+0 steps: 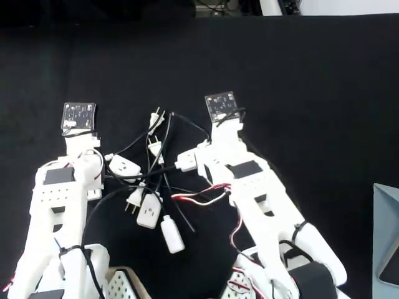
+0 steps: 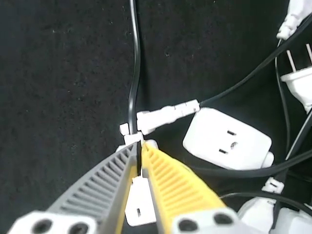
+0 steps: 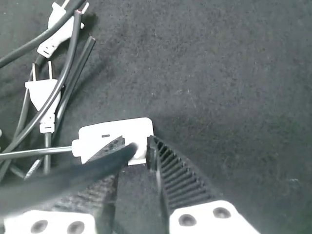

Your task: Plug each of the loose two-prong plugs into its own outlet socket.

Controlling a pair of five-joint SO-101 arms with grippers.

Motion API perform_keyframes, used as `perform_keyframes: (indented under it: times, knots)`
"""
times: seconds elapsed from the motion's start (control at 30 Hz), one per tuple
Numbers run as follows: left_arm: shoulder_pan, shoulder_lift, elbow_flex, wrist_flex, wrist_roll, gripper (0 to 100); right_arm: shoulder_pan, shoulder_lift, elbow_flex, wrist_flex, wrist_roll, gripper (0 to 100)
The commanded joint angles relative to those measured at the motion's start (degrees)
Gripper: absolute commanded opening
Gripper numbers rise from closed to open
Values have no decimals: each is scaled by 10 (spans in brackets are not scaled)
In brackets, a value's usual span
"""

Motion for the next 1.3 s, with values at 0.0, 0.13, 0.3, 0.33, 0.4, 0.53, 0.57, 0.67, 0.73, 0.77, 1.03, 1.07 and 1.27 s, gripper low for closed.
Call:
perform_keyframes:
  times: [0.0,0.13,0.3,0.33,0.4,0.53,0.57,0.67,0.73,0.77,1.03,1.07,1.27]
  knots:
    - [-5,-13,-3,-13,0,30,-6,7,-21,-28,6,11]
    - [-5,-13,-2,-13,0,30,-4,28,-22,-36,9,11]
    - [-5,-13,-2,-13,0,30,-4,48,-24,-35,60,11]
    - [-5,-13,-2,-13,0,30,-4,50,-24,-35,79,11]
    - [-6,-13,-1,-14,0,30,-4,51,-25,-34,110,11]
    - [-6,-12,-1,-15,0,30,-4,53,-23,-33,146,11]
    - [-6,-12,-1,-15,0,30,-4,53,-22,-33,154,11]
    - [-6,-12,-1,-15,0,30,-4,53,-22,-33,178,11]
    - [-6,-12,-1,-15,0,30,-4,54,-22,-22,185,11]
    - [-6,-12,-1,-15,0,30,-4,58,-26,-10,185,11]
    - [-6,-12,-1,-15,0,30,-4,167,-86,33,185,11]
    - [-6,-12,-1,-15,0,30,-4,176,-91,33,185,11]
    - [-6,-12,-1,-15,0,30,-4,191,-111,58,185,11]
